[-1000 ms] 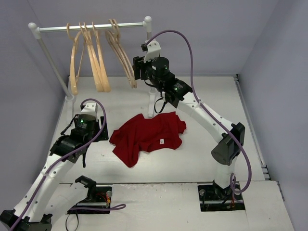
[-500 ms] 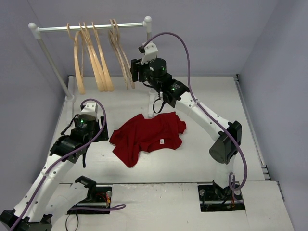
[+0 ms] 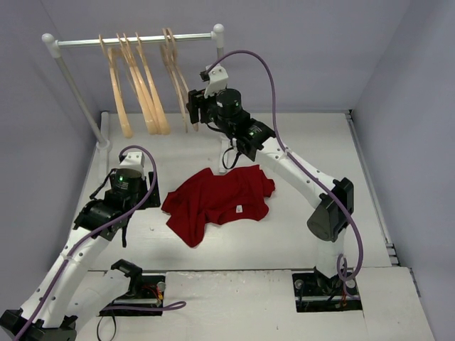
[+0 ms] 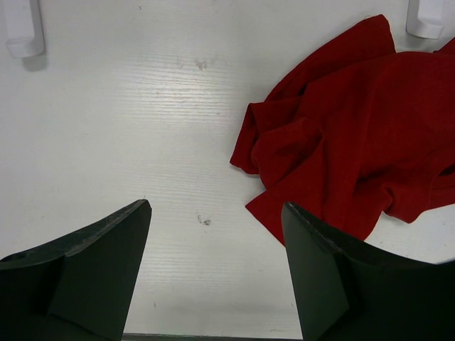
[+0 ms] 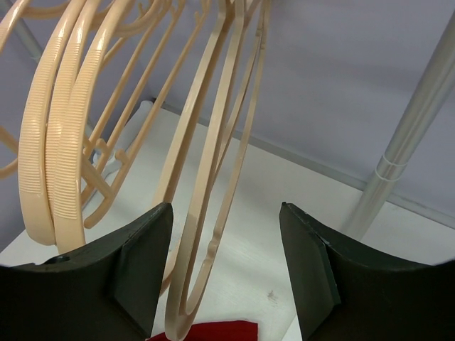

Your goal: Place the t-shirt on the hanger

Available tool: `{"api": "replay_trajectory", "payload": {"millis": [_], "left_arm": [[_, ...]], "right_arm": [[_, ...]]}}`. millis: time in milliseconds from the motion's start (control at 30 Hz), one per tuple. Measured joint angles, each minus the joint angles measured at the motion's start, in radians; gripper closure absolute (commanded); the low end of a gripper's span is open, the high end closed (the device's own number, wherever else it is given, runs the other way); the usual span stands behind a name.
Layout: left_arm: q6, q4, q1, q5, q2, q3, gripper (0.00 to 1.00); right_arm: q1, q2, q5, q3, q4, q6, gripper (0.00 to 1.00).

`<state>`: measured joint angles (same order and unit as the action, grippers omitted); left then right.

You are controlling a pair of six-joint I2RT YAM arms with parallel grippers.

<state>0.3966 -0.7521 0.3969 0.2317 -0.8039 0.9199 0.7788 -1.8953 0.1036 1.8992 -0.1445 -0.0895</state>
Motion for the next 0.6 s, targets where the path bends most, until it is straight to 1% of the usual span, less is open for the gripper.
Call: {"api": "replay_trajectory", "payload": {"millis": [200,400,600], "left_arm": [[0.000,0.000,0.000,-0.001,-0.002,0.000,0.30],[0.000,0.000,0.000,-0.004,-0.002,0.000,0.30],[0.000,0.000,0.000,-0.005,-0.006,0.000,0.30]], "right_arm": [[0.008,-0.026,0.001,-0.004,-0.004,-0.004,0.44],[0.014,-0.034,0.016,-0.010,-0.005,0.005,0.57],[0.022,-0.034,0.055,-0.009,-0.010,0.022,0.60]]}}
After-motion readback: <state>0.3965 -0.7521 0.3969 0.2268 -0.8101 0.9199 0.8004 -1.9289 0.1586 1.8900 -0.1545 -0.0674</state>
